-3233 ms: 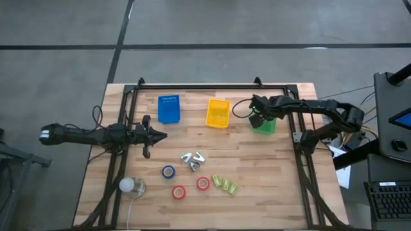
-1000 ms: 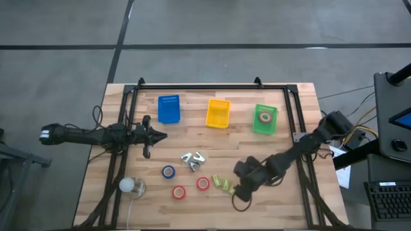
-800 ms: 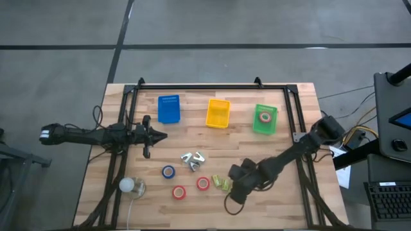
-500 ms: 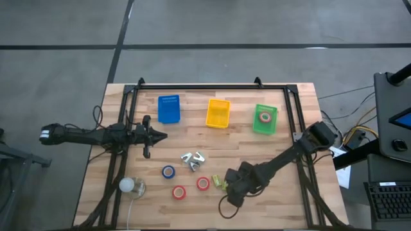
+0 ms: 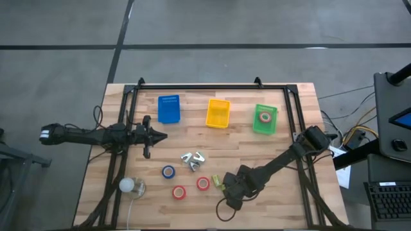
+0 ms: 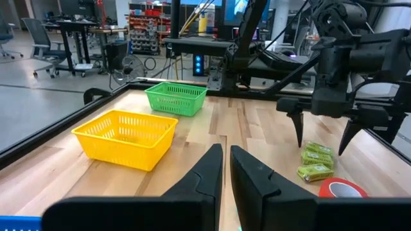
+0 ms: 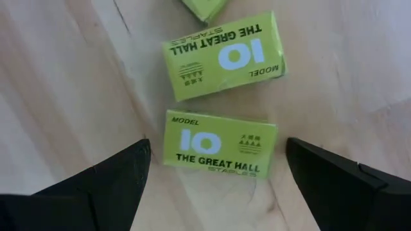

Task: Pick and place Stapler, Stapler remover, tape
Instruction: Put the right green staple box into the yellow bin

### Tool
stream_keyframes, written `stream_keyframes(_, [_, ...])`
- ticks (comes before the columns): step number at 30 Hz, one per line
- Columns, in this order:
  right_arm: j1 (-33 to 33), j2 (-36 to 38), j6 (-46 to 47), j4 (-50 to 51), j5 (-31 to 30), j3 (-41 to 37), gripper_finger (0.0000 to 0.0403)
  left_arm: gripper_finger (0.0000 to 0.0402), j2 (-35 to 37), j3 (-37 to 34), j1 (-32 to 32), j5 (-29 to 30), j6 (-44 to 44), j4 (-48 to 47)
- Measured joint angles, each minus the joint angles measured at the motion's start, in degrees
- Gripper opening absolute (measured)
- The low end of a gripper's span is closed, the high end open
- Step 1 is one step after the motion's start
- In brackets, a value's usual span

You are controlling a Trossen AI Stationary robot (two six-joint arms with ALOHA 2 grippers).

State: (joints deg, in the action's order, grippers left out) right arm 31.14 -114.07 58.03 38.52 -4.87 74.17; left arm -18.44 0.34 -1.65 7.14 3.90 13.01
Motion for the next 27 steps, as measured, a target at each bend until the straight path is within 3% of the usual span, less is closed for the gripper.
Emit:
stream_keyframes(20, [0.02, -0.19, -3.78, 0.92, -4.09, -0.22, 0.0253, 0.0035, 0.02, 0.00, -0.02, 0.00, 0.00, -0.02])
stream_keyframes(27, [-0.33, 0.76, -8.20, 0.25, -6.98, -0.22, 0.0237, 0.0035, 0.02, 0.00, -0.02, 0.00, -0.01, -0.06])
